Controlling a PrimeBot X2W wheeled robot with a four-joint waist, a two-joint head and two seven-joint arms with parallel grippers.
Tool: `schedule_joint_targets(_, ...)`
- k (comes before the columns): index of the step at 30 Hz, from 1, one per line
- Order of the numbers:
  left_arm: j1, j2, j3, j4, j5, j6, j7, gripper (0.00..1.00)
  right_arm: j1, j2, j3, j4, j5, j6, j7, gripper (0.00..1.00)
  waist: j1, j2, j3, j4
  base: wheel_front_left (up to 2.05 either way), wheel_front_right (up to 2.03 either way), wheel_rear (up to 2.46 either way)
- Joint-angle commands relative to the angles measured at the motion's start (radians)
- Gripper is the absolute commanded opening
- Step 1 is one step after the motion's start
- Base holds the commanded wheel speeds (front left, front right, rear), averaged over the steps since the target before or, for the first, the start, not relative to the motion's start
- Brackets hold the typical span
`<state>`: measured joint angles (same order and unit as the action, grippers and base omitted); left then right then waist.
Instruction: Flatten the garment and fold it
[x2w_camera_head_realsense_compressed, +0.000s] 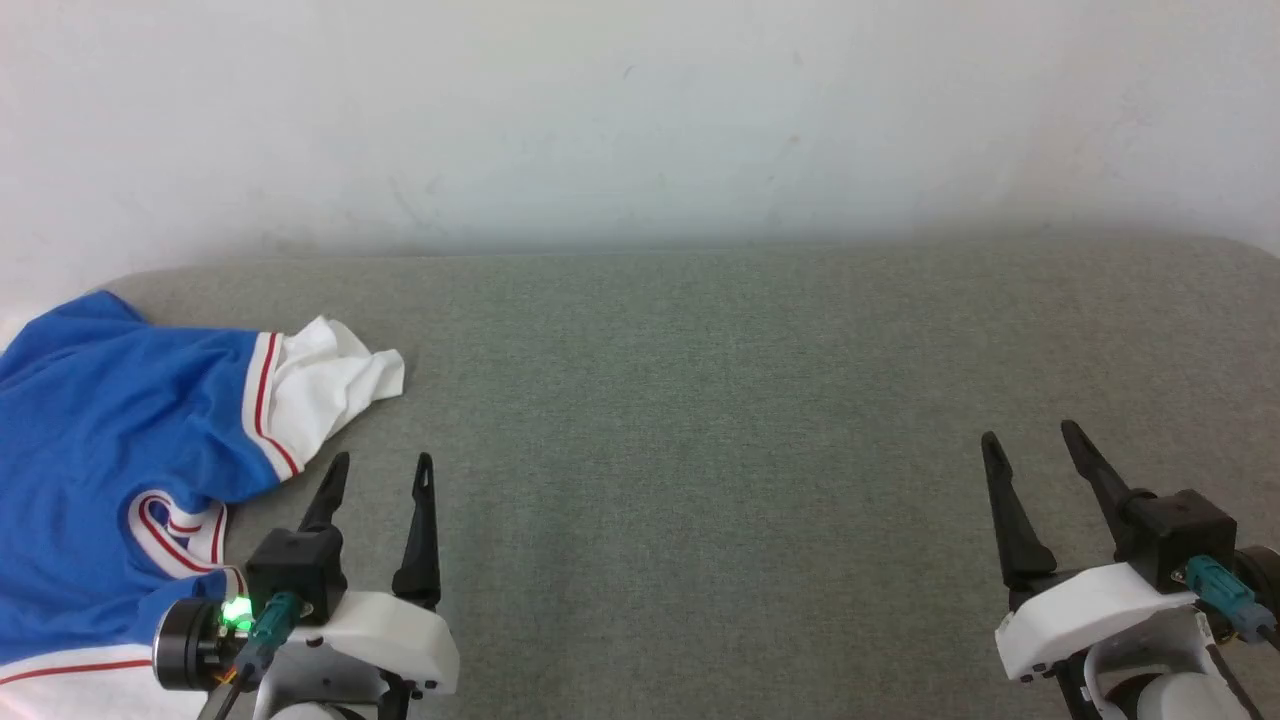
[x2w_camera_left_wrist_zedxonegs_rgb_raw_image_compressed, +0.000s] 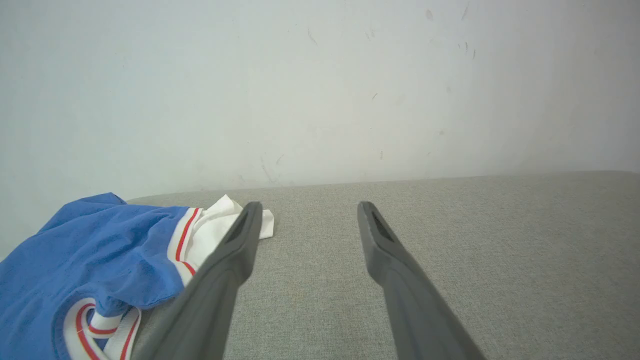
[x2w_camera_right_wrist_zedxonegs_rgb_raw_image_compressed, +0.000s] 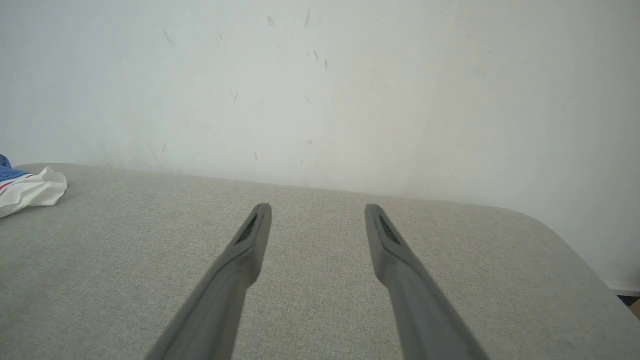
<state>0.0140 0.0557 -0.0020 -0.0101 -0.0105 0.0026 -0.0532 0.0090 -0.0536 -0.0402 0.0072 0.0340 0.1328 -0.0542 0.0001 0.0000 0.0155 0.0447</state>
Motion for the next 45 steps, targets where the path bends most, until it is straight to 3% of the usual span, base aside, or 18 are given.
schedule_joint_targets(1,0.010,-0.001,0.005,-0.004,-0.010,0.008,-0.009,1.00,-0.001,0.001,-0.005,-0.002,0.008,0.000,-0.008,1.00,0.0000,0.0000,0.002,0.008,0.00,0.00,0.00)
schedule_joint_targets(25,0.030,-0.002,0.009,-0.015,-0.038,0.029,-0.059,1.00,-0.008,0.001,-0.022,0.016,0.010,-0.001,-0.059,1.00,0.0000,0.0000,0.012,0.176,0.00,0.00,0.00)
schedule_joint_targets(45,0.052,-0.003,0.015,-0.015,-0.056,0.035,-0.101,1.00,-0.013,0.002,0.030,0.063,-0.003,-0.001,-0.100,1.00,0.0000,0.0000,0.000,0.347,0.00,0.00,0.00)
